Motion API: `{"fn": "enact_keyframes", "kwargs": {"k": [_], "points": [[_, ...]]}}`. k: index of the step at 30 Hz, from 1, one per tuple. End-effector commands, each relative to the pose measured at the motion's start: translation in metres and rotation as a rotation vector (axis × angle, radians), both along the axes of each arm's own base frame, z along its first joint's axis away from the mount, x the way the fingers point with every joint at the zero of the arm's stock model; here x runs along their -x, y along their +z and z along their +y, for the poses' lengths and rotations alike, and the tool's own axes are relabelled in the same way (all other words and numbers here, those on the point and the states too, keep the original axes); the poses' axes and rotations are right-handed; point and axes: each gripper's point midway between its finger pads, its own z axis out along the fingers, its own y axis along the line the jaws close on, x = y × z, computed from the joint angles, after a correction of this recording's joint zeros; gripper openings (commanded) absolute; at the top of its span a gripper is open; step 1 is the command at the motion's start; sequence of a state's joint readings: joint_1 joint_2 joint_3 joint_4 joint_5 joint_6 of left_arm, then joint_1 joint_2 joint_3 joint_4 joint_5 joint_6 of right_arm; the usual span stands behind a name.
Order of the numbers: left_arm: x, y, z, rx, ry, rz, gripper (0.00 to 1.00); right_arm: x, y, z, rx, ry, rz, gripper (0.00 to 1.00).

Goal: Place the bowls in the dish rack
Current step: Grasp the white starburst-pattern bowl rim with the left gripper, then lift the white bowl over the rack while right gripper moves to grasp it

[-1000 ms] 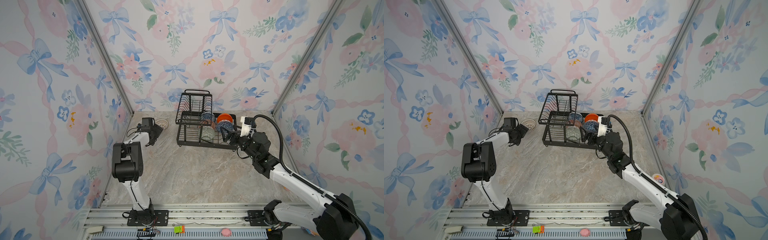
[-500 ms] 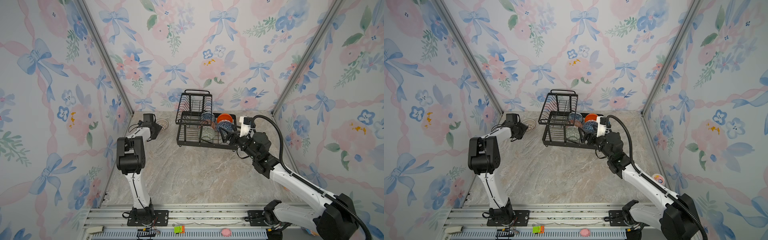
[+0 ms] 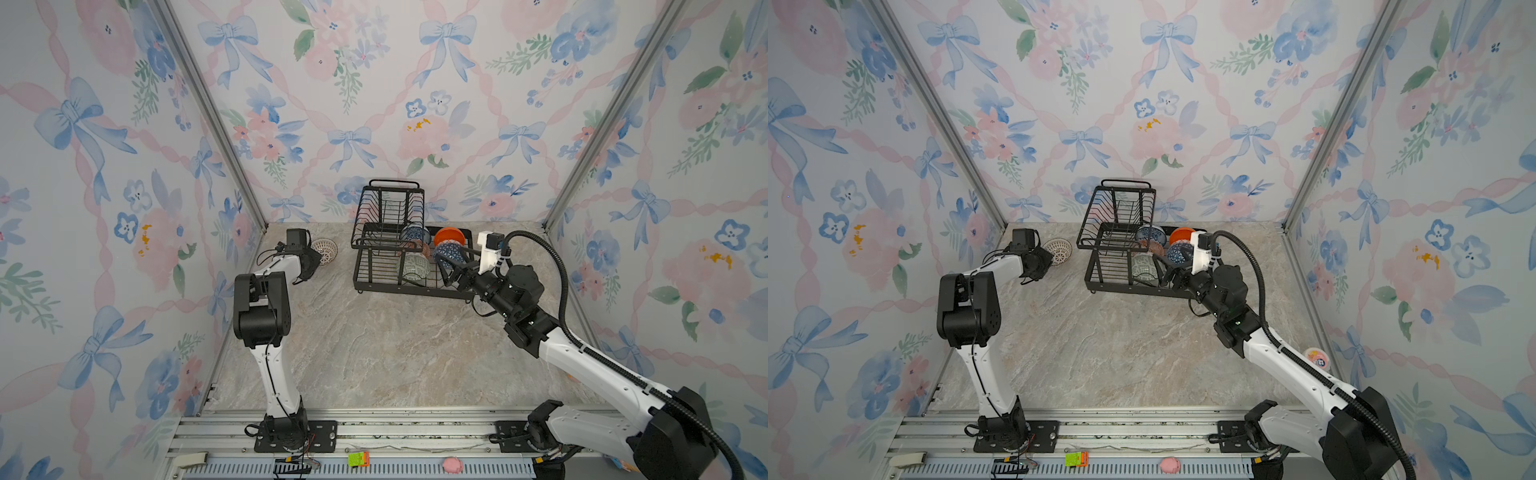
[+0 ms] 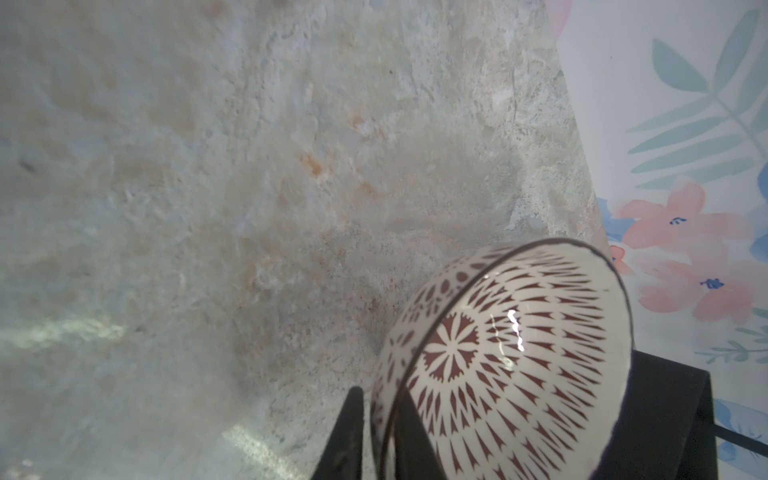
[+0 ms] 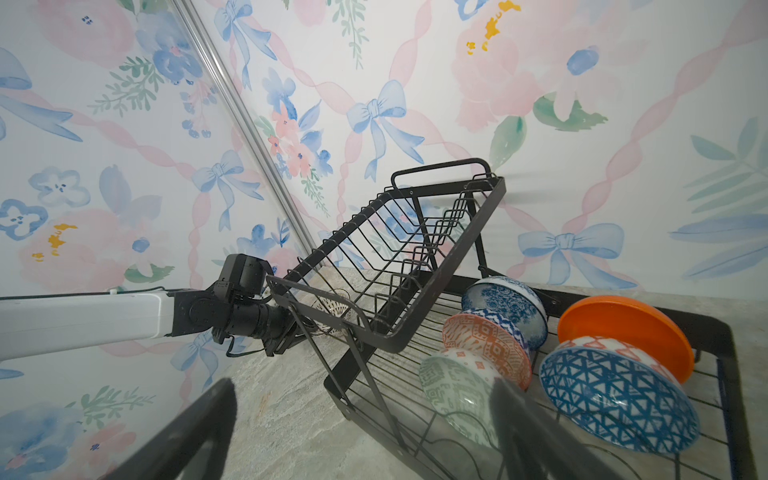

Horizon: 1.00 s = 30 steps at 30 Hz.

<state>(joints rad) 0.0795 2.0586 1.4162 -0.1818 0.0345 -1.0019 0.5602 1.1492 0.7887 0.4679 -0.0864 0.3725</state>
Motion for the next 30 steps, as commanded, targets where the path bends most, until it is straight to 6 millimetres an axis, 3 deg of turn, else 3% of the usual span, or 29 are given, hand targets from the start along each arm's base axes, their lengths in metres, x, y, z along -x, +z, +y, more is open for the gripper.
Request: {"fn": "enact_keyframes", "kwargs": {"k": [1,3,10,17,27,30], "points": [[0.005,-0.010,0.005,-0.020,-0.012,0.035,0.06,0.003,0.005,0.002,0.005,0.005,-0.034,0.97],[0.006,-0.010,0.004,-0.020,-0.019,0.037,0.00,0.003,0.006,0.002,0.007,0.002,-0.034,0.97],[0.021,0.018,0.002,-0.038,-0.044,-0.003,0.00,0.001,0.000,0.002,0.022,-0.005,-0.010,0.97],[0.082,0.034,-0.006,-0.031,-0.022,-0.003,0.00,-0.003,-0.004,-0.001,0.039,-0.032,0.008,0.97],[0.148,0.061,-0.057,-0.076,-0.108,-0.078,0.00,-0.017,-0.018,-0.022,0.111,-0.173,0.065,0.97],[0.160,0.081,-0.063,-0.088,-0.092,-0.159,0.00,-0.020,-0.021,-0.028,0.116,-0.215,0.093,0.97]]}}
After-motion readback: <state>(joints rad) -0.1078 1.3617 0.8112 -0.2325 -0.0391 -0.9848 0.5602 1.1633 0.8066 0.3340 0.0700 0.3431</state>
